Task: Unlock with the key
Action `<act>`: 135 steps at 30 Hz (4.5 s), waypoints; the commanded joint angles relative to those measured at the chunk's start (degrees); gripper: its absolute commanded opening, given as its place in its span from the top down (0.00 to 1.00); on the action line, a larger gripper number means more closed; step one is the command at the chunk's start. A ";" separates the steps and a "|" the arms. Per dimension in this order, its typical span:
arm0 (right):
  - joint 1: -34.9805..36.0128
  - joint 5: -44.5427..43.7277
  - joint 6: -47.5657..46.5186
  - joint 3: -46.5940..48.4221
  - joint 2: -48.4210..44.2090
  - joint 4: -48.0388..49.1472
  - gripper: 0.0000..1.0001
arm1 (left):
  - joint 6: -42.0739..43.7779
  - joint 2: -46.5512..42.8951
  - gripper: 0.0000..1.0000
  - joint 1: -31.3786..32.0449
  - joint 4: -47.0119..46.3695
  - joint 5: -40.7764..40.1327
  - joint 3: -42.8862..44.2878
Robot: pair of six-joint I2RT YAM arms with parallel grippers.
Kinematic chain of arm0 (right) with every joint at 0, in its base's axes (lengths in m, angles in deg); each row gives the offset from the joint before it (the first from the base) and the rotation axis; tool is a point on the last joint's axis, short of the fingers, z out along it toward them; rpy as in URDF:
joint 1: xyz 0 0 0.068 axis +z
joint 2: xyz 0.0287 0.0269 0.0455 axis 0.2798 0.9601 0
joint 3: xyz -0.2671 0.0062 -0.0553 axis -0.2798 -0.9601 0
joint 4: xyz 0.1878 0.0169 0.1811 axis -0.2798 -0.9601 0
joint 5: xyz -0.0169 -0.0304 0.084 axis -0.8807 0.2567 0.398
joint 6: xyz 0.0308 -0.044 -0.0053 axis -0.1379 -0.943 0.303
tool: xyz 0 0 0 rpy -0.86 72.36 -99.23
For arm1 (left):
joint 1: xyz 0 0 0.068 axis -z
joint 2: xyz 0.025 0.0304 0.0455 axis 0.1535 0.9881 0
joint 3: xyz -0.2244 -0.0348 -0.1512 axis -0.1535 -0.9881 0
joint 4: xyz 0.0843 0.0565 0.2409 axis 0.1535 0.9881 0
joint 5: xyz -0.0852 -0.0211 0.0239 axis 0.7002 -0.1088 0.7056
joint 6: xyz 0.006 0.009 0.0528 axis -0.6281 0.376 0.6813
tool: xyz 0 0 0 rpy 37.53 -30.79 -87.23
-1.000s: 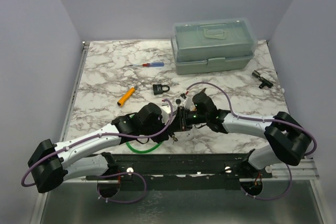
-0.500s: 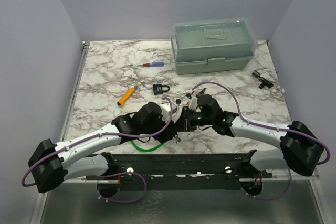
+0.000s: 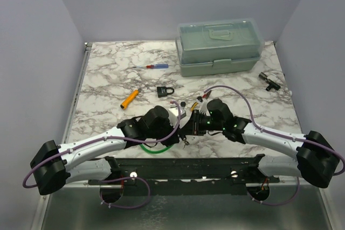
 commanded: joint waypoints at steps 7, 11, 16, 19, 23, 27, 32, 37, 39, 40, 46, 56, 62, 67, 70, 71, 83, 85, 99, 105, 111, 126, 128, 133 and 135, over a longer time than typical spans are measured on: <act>-1.88 -0.99 -0.41 -0.60 -4.05 -3.38 1.00 | 1.47 -0.83 1.00 1.16 -1.21 -2.60 -0.78; -3.16 -0.36 -1.30 -0.25 -5.88 -5.48 1.00 | 1.43 -0.98 1.00 1.14 -1.30 -3.66 -0.98; -6.12 1.03 -1.02 -0.74 -7.82 -7.68 1.00 | 1.36 -1.04 1.00 1.17 -1.38 -3.70 -1.07; -7.44 0.78 -1.47 -0.98 -8.34 -8.08 1.00 | 1.26 -0.71 1.00 1.14 -1.47 -2.87 -1.10; -9.07 0.72 -2.90 -0.27 -8.45 -9.79 1.00 | 0.94 -0.48 1.00 1.39 -1.48 -2.39 -1.09; -10.59 -0.13 -2.97 -0.28 -10.08 -10.80 1.00 | 0.58 -0.06 1.00 1.34 -1.48 -2.37 -0.94; -13.79 1.33 -4.57 0.27 -11.93 -12.81 1.00 | 0.35 -0.29 1.00 1.38 -1.30 -3.31 -0.83; -13.93 2.19 -4.44 -0.41 -12.15 -12.66 1.00 | 0.70 -0.23 1.00 1.32 -1.15 -3.87 -0.58; -13.93 1.94 -4.40 -0.85 -12.69 -11.91 1.00 | 0.67 -0.28 1.00 1.32 -0.92 -4.92 -0.35; -13.93 2.25 -4.36 -1.19 -12.96 -11.46 1.00 | 0.81 -0.17 1.00 1.32 -0.76 -5.46 -0.17; -13.93 4.92 -4.05 -1.93 -12.36 -8.38 1.00 | 1.00 1.25 0.96 1.37 -0.39 -7.67 0.56; -13.93 2.80 -5.22 1.52 -11.61 -7.43 1.00 | -5.36 4.18 0.04 1.16 5.28 -12.77 4.97; -13.93 -4.14 -4.97 3.04 -13.46 -11.83 1.00 | -18.49 4.12 0.01 1.09 9.21 -20.84 7.28; -13.93 -9.80 -4.72 1.98 -17.32 -16.05 1.00 | -35.55 4.10 0.12 0.86 17.96 -32.21 6.00; -13.95 -12.40 -4.44 0.86 -19.74 -17.68 1.00 | -41.36 2.64 0.13 0.26 19.86 -36.32 2.66; -13.93 -12.82 -4.34 0.56 -20.28 -17.86 1.00 | -42.74 2.20 0.13 -0.08 20.07 -36.93 1.68; -13.95 -12.86 -3.04 -1.31 -22.39 -18.84 1.00 | -49.36 9.34 0.28 -1.39 22.21 -38.70 0.35; -13.93 -12.59 -2.98 -1.52 -22.50 -18.81 1.00 | -48.97 11.81 0.32 -1.39 22.09 -39.10 1.03; -13.93 -11.97 -3.41 -2.52 -24.02 -19.42 1.00 | -43.60 20.62 1.00 -1.58 10.06 -37.16 -0.87; -13.93 -8.64 -5.11 -2.33 -24.07 -16.90 1.00 | -40.57 15.44 1.00 -1.97 11.93 -39.88 0.60; -13.98 -4.16 -6.73 -0.55 -19.93 -11.09 1.00 | -37.21 8.09 1.00 -6.23 17.57 -44.62 4.71; -15.60 -9.49 -14.99 17.17 8.80 -4.65 1.00 | -21.28 14.35 1.00 -20.84 12.83 -50.74 16.79; -18.01 -8.29 -16.65 19.92 12.68 -5.47 1.00 | -18.65 17.47 1.00 -22.35 11.25 -50.87 17.98; -20.83 -10.21 -24.71 27.58 21.40 -12.15 1.00 | -14.87 24.62 1.00 -26.24 7.24 -46.98 20.35; -22.29 -8.10 -27.39 30.25 25.02 -13.71 1.00 | -14.04 27.33 1.00 -27.15 6.36 -45.49 21.53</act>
